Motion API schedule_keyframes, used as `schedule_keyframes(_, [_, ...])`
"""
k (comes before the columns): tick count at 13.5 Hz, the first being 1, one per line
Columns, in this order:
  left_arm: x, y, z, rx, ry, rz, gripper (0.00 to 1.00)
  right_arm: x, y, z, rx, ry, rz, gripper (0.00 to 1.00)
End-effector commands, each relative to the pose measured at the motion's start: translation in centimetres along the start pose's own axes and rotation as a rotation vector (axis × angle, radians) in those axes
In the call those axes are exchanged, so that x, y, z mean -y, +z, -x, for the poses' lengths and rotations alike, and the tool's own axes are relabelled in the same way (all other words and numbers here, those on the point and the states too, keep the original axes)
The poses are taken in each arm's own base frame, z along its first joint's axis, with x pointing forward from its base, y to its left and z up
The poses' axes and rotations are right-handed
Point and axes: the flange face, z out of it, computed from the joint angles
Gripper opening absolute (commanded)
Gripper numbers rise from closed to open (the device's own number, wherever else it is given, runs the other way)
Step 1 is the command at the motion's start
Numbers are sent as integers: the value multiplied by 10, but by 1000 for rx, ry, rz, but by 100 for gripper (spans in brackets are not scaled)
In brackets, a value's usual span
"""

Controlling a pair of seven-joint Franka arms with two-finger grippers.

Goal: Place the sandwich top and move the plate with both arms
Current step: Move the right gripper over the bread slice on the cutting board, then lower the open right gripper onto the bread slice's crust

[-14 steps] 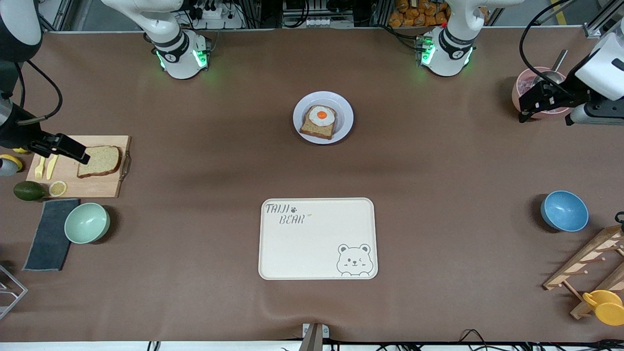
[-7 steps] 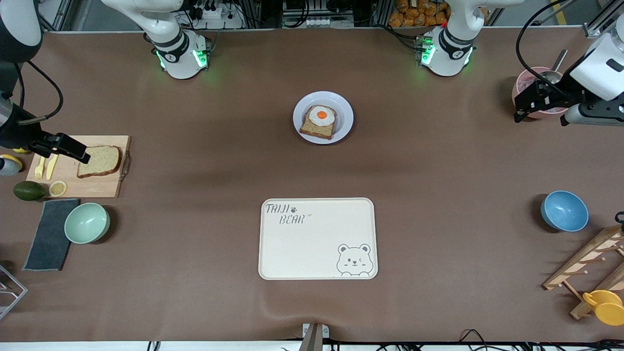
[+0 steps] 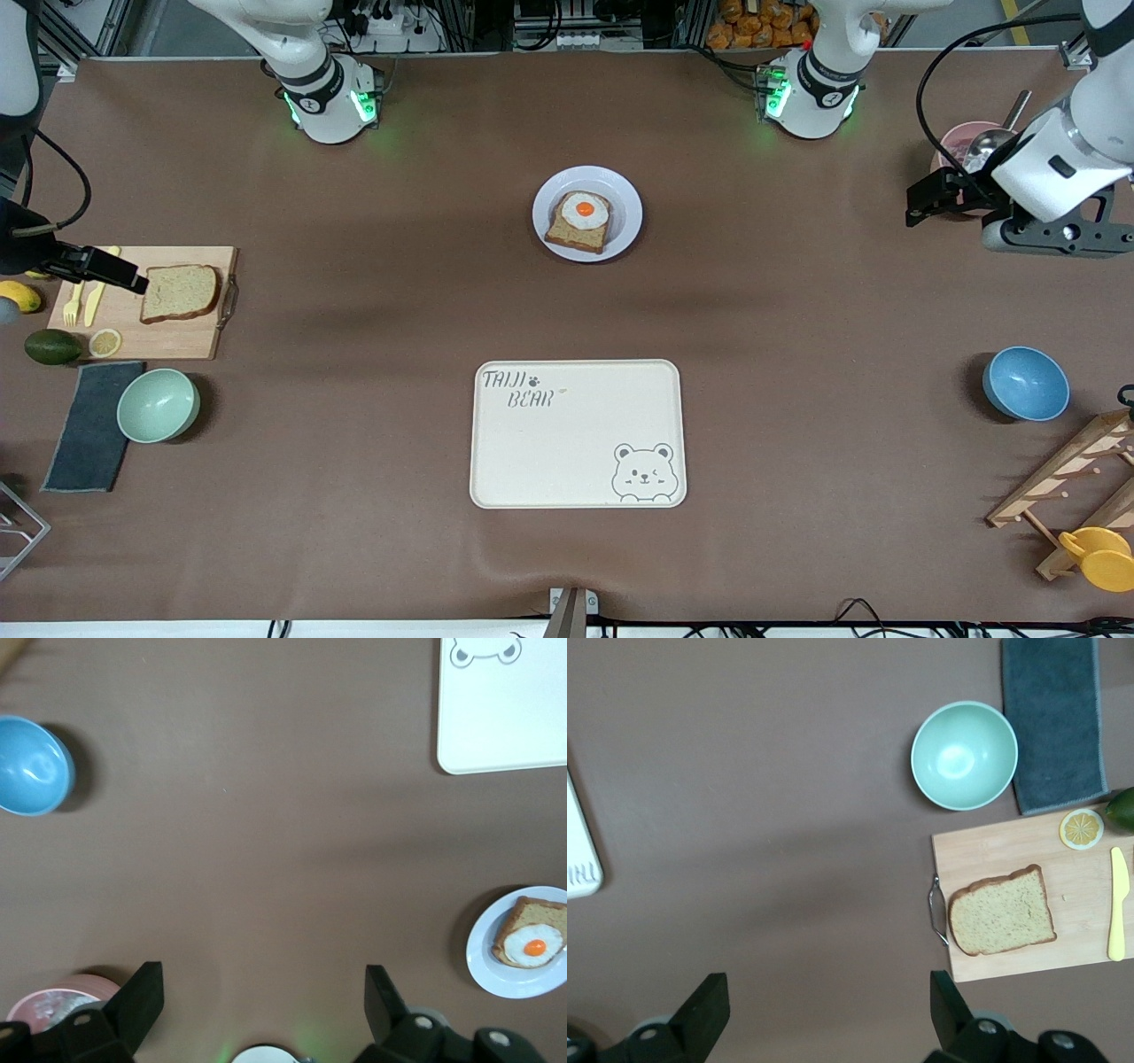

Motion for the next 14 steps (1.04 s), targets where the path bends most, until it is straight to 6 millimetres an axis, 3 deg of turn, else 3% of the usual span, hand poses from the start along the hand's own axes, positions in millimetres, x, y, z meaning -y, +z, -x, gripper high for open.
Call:
schedule_keyframes(1, [8,-3,6,-14,0,48,100,-32,15,2,14,-56,-22,100])
schedule_keyframes(5, [5,-8,10,-24,6,48,100,-93,54,-9,55,-131,-89,100])
schedule_keyframes(12, [-19,8,10,-86,-41,105,100,-157,113,-9,91,-180,-139,100])
schedule_keyframes(14, [-25,19,14,-94,-40,102,100,-192,149,-10,111,-175,-189,100])
